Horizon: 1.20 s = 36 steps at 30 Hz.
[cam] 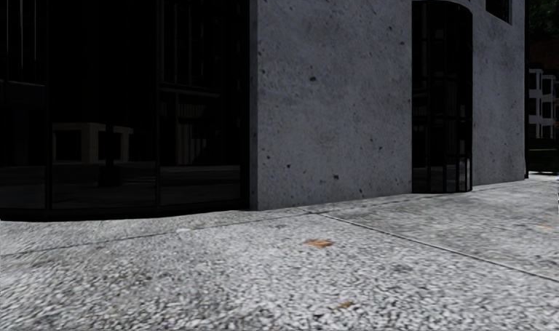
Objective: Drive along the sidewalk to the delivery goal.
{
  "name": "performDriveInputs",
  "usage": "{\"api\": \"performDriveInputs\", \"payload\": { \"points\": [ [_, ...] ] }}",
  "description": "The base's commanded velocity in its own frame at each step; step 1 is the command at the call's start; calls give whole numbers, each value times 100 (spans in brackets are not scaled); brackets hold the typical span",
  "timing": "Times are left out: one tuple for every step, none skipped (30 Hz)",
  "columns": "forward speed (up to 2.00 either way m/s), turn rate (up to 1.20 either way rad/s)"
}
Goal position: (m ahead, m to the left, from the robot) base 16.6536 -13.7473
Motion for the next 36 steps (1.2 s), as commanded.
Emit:
{"api": "performDriveInputs", "payload": {
  "points": [
    [132,-31],
    [132,-31],
    [132,-31],
    [132,-31],
    [132,-32],
    [132,-34],
    [132,-34],
    [132,-35],
    [132,-35],
    [132,-35],
    [132,-35],
    [132,-36],
    [132,-38],
    [132,-40],
    [132,-40],
    [132,-41],
    [132,-42],
    [132,-43],
    [132,-43],
    [132,-43],
    [132,-43],
    [132,-44],
    [132,-46],
    [132,-46],
    [132,-47],
    [132,-49],
    [132,-49],
    [132,-55],
    [132,-60],
    [132,-61],
    [132,-62],
    [132,-62],
    [132,-62],
    [132,-62],
    [132,-62],
    [132,-62]
  ]
}}
